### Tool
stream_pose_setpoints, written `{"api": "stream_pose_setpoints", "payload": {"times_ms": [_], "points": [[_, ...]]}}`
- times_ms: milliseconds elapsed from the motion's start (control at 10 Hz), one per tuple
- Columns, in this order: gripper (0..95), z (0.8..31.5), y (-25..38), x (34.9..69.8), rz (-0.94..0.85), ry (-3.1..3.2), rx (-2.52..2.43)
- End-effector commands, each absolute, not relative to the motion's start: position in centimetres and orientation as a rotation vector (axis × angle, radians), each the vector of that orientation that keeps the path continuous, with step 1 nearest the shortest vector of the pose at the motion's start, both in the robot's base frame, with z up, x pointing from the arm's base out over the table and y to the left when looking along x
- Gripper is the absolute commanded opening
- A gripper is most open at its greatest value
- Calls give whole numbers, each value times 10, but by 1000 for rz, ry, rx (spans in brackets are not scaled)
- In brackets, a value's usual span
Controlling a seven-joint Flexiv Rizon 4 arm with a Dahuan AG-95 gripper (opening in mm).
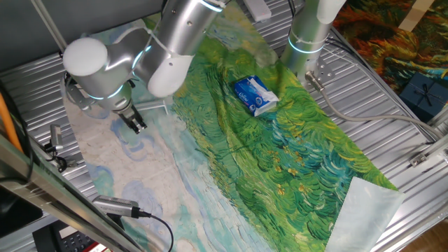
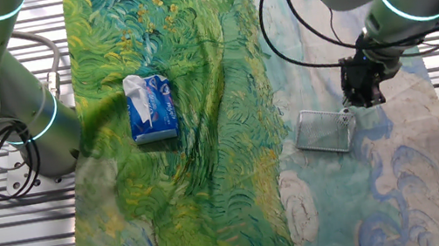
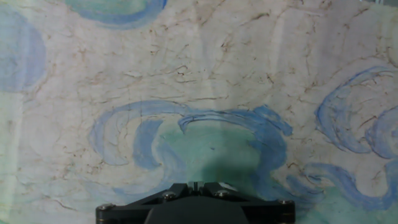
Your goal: Push the soccer ball into the goal
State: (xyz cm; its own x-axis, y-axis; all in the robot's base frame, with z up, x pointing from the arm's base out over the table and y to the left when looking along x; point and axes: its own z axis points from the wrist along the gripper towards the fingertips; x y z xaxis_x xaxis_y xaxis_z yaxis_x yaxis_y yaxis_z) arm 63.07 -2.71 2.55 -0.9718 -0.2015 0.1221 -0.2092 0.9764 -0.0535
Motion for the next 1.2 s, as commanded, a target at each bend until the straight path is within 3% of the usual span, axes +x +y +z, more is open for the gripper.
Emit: {"api": "stream_pose_setpoints", "payload": {"times_ms": [100, 200, 400, 700, 1200], "points": [[0, 32, -24, 617, 3, -2970, 296], [0, 34, -22, 607, -74, -2961, 256], [0, 33, -22, 604, -67, -2972, 234], [0, 41, -23, 632, -67, -2989, 237], [0, 40, 8, 649, -113, -3008, 146]]}}
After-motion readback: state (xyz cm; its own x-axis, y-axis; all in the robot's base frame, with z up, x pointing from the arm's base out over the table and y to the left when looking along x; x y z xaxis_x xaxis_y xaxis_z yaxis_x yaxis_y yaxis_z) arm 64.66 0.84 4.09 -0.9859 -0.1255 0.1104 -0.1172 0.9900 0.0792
